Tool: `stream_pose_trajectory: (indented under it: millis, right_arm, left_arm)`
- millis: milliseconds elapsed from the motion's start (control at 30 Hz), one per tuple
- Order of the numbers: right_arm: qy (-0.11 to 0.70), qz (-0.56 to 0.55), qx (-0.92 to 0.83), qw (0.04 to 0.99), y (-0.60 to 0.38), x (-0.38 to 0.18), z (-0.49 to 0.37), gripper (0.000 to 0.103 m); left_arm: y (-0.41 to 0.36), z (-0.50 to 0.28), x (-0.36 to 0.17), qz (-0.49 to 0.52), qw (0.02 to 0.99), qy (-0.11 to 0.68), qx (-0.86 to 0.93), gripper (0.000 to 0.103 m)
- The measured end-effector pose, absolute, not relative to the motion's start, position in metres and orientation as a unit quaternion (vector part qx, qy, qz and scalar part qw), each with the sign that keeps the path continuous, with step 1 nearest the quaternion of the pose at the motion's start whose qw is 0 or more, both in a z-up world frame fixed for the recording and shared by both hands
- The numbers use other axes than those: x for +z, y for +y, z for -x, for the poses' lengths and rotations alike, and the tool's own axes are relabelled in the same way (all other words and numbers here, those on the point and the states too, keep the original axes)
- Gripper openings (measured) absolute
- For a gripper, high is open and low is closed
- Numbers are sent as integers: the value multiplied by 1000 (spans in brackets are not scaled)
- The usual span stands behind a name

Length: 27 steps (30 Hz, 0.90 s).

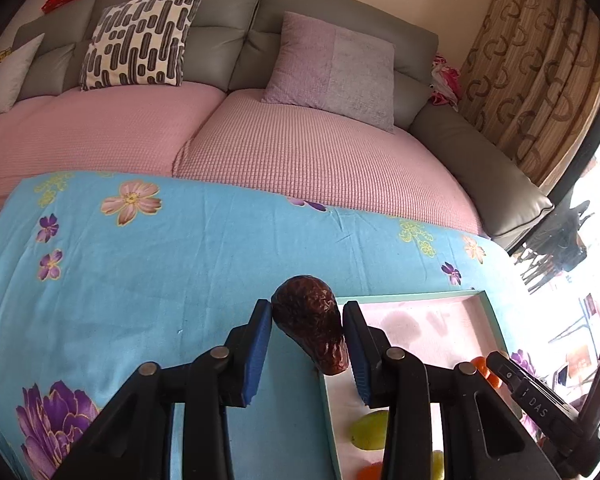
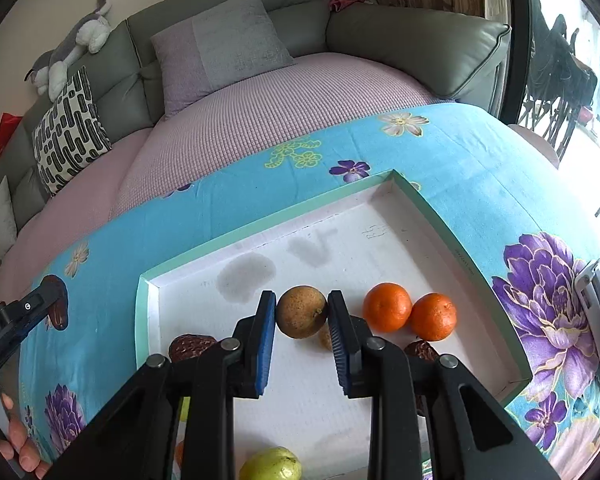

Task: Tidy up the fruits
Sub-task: 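Carry the red date in the left tool over the tray beside the right tool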

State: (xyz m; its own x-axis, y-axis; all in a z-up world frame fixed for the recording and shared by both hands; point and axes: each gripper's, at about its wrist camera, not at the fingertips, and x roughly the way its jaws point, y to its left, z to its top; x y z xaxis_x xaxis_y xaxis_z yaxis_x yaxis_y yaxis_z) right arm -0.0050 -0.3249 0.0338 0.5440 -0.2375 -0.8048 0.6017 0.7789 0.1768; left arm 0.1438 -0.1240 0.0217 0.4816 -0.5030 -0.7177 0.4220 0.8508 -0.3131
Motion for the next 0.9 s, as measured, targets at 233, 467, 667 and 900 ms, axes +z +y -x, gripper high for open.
stream_pose_trajectory:
  millis: [233,467,667,900]
  right_arm:
    - [421,-222,-243,845,-329,30,4,27]
    - [463,-214,-221,831,-321,9,-6,27]
    - [480,-210,-210,825,-315,2,-10,27]
    - [505,-203,-212,812,-312,-8,-13,27]
  left_arm:
    - [-168,-137,13,11,844,438,-309,39]
    - [-203,-145,-31,-22,816,489,-307,39]
    - [-208,-149,-48,-38,809,509,-290,39]
    - [-214,-148,-54,-59,806,516,-284,39]
